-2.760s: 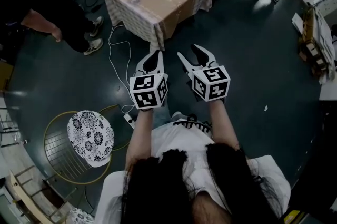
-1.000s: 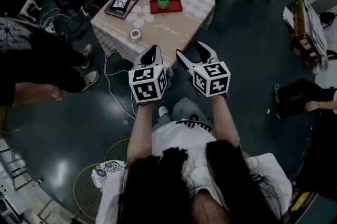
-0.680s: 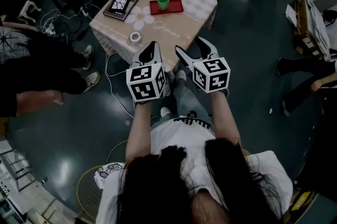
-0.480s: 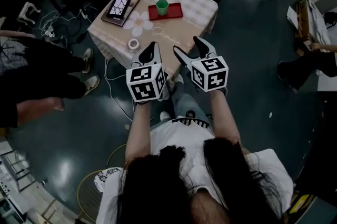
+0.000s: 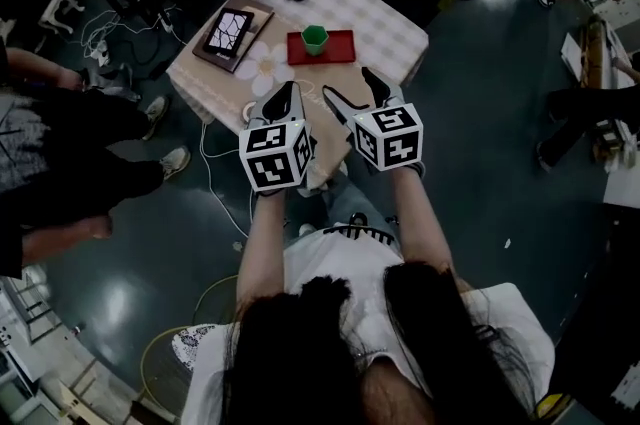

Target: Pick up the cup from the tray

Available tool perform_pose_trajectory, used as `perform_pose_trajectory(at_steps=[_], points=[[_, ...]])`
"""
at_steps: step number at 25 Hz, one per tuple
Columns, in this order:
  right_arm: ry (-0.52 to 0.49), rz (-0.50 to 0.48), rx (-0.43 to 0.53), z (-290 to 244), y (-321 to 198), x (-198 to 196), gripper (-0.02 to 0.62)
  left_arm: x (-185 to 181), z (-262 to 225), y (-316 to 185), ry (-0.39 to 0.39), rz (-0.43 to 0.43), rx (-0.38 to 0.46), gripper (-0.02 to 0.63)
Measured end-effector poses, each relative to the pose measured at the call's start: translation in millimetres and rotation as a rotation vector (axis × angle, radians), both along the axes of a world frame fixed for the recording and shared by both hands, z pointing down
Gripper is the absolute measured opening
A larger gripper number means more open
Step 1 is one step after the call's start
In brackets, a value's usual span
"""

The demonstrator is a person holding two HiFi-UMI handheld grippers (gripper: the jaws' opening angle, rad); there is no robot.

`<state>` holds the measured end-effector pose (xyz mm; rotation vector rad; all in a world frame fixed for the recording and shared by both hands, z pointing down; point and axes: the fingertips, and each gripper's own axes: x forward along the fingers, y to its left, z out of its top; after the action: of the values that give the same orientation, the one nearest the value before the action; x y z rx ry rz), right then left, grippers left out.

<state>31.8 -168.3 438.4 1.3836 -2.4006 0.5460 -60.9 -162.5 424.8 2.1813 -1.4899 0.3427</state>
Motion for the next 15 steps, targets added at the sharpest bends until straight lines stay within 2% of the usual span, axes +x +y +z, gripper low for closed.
perform_pose_trajectory(at_steps=[4, 15], points=[[0.002, -0.041, -0.029, 12.6, -30.3, -0.8, 0.334, -1.0, 11.9, -24.9, -0.006, -0.047, -0.039, 0.005], [0.051, -0.172, -0.093, 48.7, -94.2, -1.5, 0.353, 7.4, 30.1, -82.1, -0.046, -0.159, -0.062, 0.005]])
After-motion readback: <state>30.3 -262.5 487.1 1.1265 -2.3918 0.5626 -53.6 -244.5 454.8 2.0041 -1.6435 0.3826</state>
